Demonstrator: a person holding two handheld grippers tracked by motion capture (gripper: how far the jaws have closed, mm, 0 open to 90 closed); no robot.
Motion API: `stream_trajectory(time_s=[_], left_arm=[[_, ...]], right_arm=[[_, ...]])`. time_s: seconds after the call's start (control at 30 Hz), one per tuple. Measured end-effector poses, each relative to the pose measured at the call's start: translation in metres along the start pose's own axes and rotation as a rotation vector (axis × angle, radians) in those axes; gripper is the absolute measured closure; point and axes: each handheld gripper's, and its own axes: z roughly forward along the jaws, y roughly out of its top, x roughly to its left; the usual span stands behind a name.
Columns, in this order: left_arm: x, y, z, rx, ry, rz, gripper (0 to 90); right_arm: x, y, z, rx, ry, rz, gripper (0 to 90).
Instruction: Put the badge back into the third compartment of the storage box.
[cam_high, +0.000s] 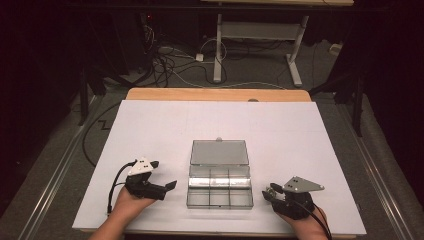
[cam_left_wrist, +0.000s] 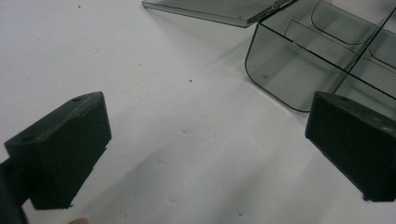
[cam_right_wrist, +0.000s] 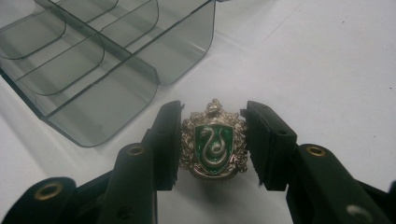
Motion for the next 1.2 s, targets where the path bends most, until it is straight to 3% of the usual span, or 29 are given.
stream_trajectory(time_s=[0.7, 1.2], left_arm=[[0.000, 0.000, 0.000, -0.001, -0.004, -0.004, 0.1], [0.000, 0.000, 0.000, -0.001, -0.005, 0.000, 0.1]], right_arm=[[0.002, 0.017, -0.015, -0.074, 0.006, -0.001, 58.9], [0.017, 0.042, 0.000, -0.103, 0.052, -0.042, 58.8]])
